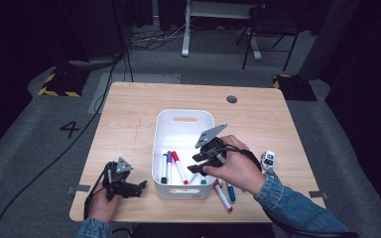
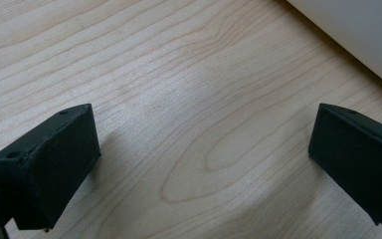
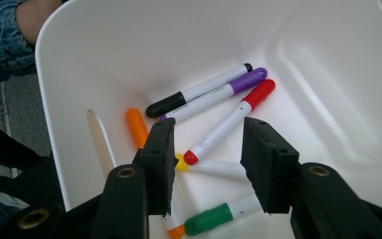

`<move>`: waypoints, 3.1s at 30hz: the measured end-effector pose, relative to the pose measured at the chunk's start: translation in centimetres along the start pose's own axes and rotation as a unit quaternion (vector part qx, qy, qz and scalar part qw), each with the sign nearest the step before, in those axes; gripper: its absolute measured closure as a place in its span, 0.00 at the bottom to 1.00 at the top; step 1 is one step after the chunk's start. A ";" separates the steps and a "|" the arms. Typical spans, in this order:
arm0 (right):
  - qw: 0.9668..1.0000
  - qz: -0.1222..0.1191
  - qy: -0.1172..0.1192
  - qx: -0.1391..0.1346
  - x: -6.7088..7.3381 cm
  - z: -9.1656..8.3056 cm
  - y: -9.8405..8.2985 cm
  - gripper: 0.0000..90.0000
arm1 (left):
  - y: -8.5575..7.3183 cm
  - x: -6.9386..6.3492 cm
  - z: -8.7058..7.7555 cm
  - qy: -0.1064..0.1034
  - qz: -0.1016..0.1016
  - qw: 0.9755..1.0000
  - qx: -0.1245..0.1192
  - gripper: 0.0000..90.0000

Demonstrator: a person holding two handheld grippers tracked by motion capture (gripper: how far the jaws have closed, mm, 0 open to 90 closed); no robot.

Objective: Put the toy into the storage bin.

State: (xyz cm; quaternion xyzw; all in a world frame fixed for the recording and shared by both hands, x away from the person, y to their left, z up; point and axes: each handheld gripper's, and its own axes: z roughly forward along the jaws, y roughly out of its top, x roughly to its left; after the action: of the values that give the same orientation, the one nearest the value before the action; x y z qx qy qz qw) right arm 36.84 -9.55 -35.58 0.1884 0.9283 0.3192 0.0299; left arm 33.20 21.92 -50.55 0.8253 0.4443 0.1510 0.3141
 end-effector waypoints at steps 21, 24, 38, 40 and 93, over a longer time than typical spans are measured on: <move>0.996 0.059 -0.059 -0.037 -4.1 -5.9 -3.4 0.68 | 0.0 0.0 0.0 0.000 0.000 1.000 0.000 0.00; 0.995 0.067 -0.071 -0.032 -4.7 -6.2 -4.0 0.69 | 0.0 0.0 0.0 0.000 0.000 1.000 0.001 0.00; 0.990 0.107 -0.095 -0.004 -7.8 -5.2 -7.7 0.71 | 0.0 0.0 0.0 0.000 0.000 1.000 0.001 0.00; 0.989 0.112 -0.101 0.003 -8.2 -4.8 -8.3 0.71 | 0.0 0.0 0.0 0.000 0.000 1.000 0.001 0.00; 0.966 0.191 -0.137 0.104 -11.5 0.6 -16.4 0.85 | 0.0 0.0 0.0 0.000 0.000 1.000 0.000 0.00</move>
State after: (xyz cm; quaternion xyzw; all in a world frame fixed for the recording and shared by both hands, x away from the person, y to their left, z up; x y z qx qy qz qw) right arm 42.13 -25.34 -46.71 0.4062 0.8901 0.1922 0.0755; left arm 33.20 21.92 -50.55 0.8254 0.4443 0.1510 0.3138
